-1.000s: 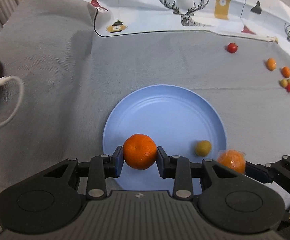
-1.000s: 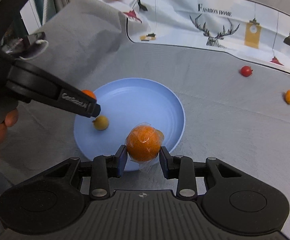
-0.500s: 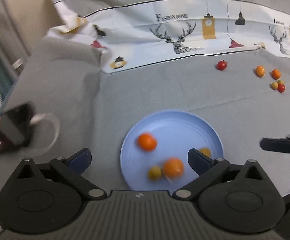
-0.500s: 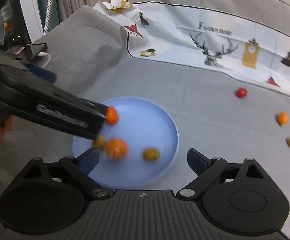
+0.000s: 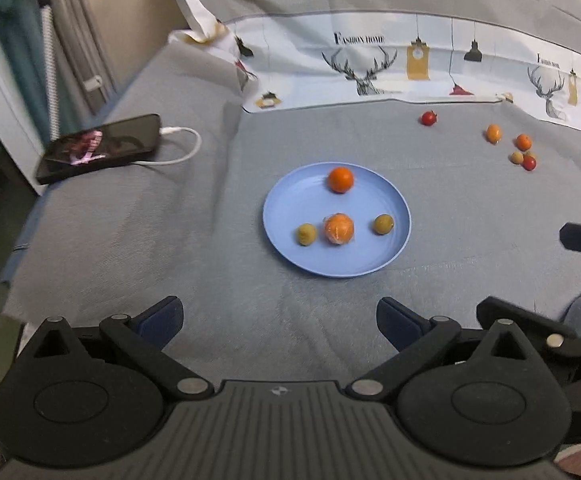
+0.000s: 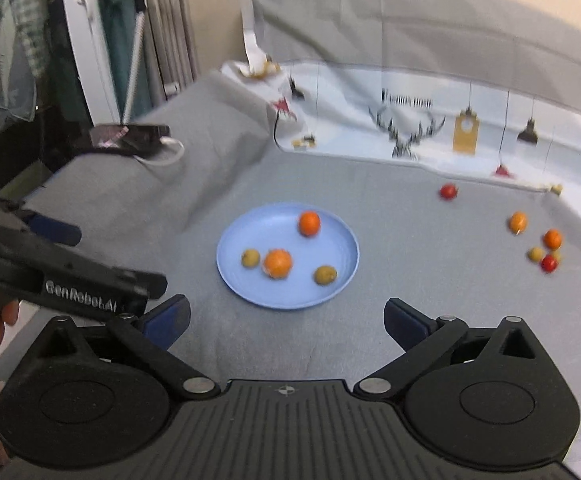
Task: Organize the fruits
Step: 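Lift both tools away from the plate toward the remaining fruits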
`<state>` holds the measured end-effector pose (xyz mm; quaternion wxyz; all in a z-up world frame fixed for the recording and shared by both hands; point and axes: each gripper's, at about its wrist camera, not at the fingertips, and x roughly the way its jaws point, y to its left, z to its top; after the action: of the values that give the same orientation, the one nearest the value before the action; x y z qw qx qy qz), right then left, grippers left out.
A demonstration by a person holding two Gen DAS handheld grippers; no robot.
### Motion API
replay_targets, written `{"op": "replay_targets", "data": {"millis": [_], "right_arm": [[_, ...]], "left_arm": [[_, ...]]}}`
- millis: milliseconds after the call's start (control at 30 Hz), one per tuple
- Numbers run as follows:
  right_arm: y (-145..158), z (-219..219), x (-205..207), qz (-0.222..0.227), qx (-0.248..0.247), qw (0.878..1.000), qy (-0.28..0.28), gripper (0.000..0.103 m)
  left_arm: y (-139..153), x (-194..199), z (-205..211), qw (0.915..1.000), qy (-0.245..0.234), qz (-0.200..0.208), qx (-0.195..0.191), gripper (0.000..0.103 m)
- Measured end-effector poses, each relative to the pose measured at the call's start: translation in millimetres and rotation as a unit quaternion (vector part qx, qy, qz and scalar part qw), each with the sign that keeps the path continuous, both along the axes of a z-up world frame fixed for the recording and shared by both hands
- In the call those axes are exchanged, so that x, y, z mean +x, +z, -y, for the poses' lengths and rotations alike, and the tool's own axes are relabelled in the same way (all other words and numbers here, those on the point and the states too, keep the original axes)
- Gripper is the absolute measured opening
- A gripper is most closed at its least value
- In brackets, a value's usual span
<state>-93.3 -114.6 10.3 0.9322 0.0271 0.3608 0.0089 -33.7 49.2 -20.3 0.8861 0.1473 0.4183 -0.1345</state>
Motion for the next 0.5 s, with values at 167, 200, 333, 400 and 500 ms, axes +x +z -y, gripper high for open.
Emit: {"op": "replay_targets", "data": {"millis": [167, 200, 333, 400, 500], "right_arm": [[17.6, -10.6, -31.5, 0.039, -0.02, 0.999, 0.004, 0.102], [21.4, -12.2, -38.0, 0.048, -0.024, 0.999, 0.005, 0.102], [34.5, -14.4, -58.0, 0.075, -0.033, 0.997, 0.003, 0.102], [38.3, -16.2, -65.4, 0.081, -0.034, 0.996, 0.005, 0.102], [41.2, -20.7, -72.2, 0.08, -0.044, 0.996, 0.009, 0.102]], "left_arm": [[18.0, -27.2, -4.5, 0.9995, 0.004, 0.031, -0.006, 0.103], [22.3, -31.0, -5.6, 0.9992, 0.007, 0.04, -0.007, 0.103], [35.8, -47.6, -7.6, 0.9982, 0.007, 0.056, -0.018, 0.103], [38.2, -54.9, -5.6, 0.9983, 0.001, 0.055, -0.016, 0.103], [39.6, -63.1, -3.9, 0.9982, -0.003, 0.058, -0.014, 0.103]]}}
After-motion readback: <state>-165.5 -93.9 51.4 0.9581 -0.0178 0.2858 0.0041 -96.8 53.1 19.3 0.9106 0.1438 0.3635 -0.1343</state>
